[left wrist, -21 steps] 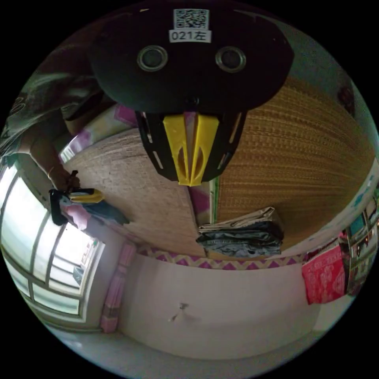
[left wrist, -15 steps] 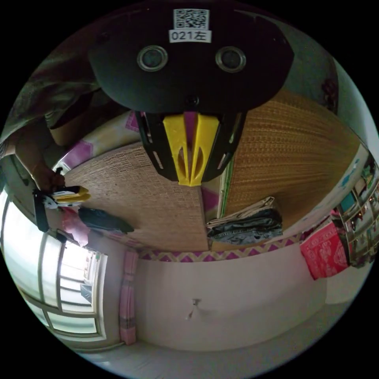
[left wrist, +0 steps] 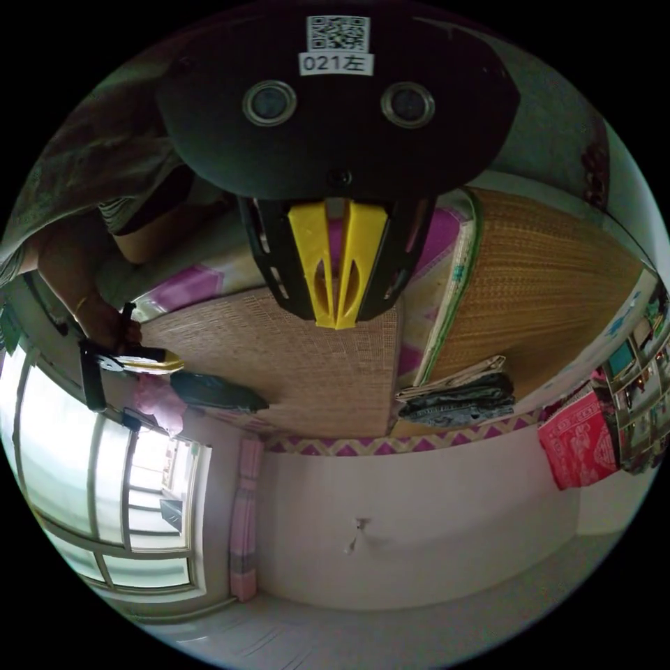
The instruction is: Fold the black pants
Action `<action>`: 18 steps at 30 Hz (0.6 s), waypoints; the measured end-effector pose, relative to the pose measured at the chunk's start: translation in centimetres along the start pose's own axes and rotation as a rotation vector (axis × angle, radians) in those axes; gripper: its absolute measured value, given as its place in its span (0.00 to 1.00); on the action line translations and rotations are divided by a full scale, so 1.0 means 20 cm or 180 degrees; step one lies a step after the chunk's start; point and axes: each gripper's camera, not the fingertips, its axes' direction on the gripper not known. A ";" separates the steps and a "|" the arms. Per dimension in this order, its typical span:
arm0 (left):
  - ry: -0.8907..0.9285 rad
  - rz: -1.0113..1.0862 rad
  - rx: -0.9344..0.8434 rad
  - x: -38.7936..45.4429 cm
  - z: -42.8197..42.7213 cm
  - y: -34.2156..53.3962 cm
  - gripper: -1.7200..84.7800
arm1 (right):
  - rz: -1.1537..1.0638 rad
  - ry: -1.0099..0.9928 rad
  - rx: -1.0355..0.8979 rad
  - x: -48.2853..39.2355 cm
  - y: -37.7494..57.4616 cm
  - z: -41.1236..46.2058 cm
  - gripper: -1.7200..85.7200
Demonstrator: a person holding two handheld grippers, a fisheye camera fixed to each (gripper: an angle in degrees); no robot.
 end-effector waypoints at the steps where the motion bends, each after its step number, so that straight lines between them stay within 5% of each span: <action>1: -0.0006 0.0006 -0.0011 0.00 0.01 0.00 0.01 | 0.0003 0.0088 0.0044 0.01 0.00 -0.01 0.11; 9: 0.0092 -0.0134 -0.0203 -0.07 0.21 -0.04 0.01 | -0.0320 0.1684 -0.0434 0.38 -0.26 0.25 0.17; 18: 0.0142 -0.0364 -0.0441 -0.16 0.42 0.00 0.01 | -0.1485 0.2488 -0.1764 0.88 -0.59 1.09 0.22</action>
